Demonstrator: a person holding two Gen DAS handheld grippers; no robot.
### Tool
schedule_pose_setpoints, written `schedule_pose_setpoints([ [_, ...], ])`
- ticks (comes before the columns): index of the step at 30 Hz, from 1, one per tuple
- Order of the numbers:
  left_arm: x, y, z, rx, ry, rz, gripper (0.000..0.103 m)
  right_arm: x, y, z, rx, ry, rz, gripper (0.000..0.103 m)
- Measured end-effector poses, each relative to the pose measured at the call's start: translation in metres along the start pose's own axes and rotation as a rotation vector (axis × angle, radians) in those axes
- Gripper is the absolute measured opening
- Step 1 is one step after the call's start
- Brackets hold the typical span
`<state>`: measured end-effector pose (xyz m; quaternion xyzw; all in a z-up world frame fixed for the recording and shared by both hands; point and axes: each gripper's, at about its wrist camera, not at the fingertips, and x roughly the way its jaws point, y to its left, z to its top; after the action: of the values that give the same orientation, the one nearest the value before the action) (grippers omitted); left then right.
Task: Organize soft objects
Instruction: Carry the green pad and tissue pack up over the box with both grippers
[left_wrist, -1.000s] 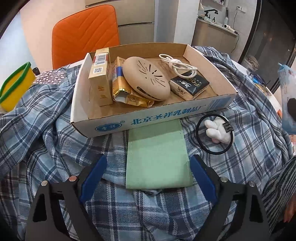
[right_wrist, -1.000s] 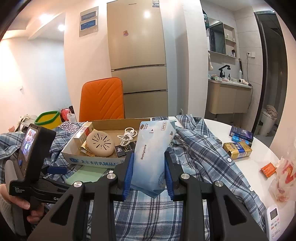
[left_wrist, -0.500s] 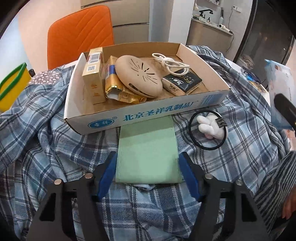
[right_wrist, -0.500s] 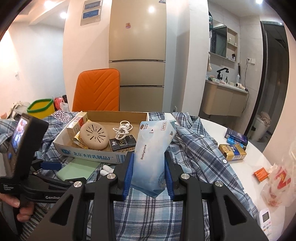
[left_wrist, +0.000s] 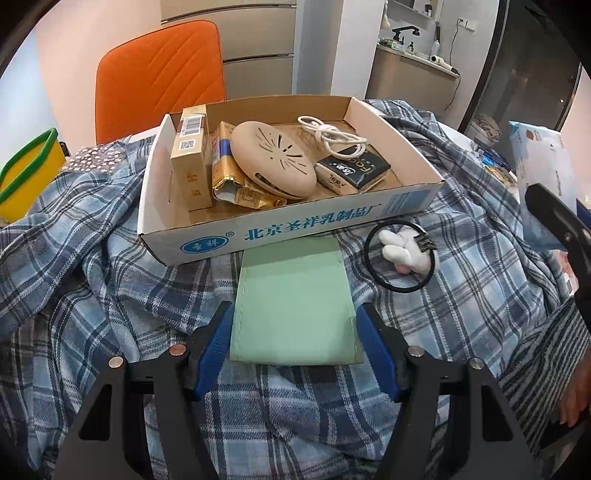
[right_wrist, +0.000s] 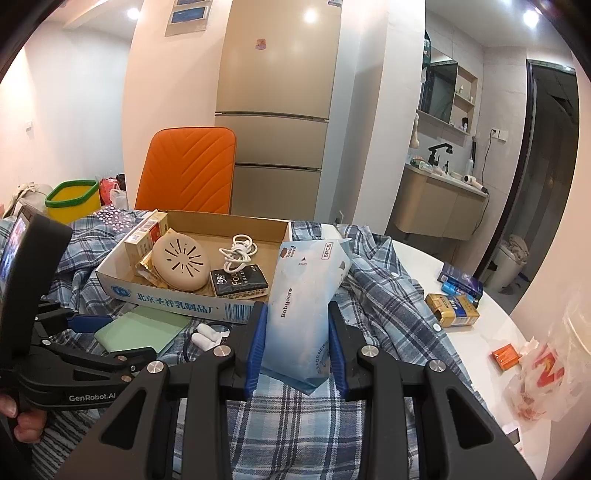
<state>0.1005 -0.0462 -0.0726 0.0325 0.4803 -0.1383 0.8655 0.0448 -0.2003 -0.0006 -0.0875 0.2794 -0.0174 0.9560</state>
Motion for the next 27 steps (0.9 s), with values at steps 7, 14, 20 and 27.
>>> schedule_pose_setpoints([
  [7, -0.015, -0.003, -0.010, 0.010, -0.018, -0.011, 0.066, -0.010, -0.007, 0.001, 0.006, -0.007, 0.000, 0.033],
  [14, -0.042, -0.002, -0.029, 0.000, -0.088, 0.024, 0.066, -0.013, -0.019, 0.000, 0.046, -0.003, 0.016, 0.033],
  [20, -0.065, 0.015, -0.044, -0.067, -0.145, 0.015, 0.066, -0.020, -0.019, -0.001, 0.057, -0.017, 0.032, 0.033],
  [27, -0.089, 0.024, -0.046, -0.106, -0.218, -0.004, 0.066, -0.031, -0.018, -0.001, 0.070, -0.045, 0.068, 0.033],
])
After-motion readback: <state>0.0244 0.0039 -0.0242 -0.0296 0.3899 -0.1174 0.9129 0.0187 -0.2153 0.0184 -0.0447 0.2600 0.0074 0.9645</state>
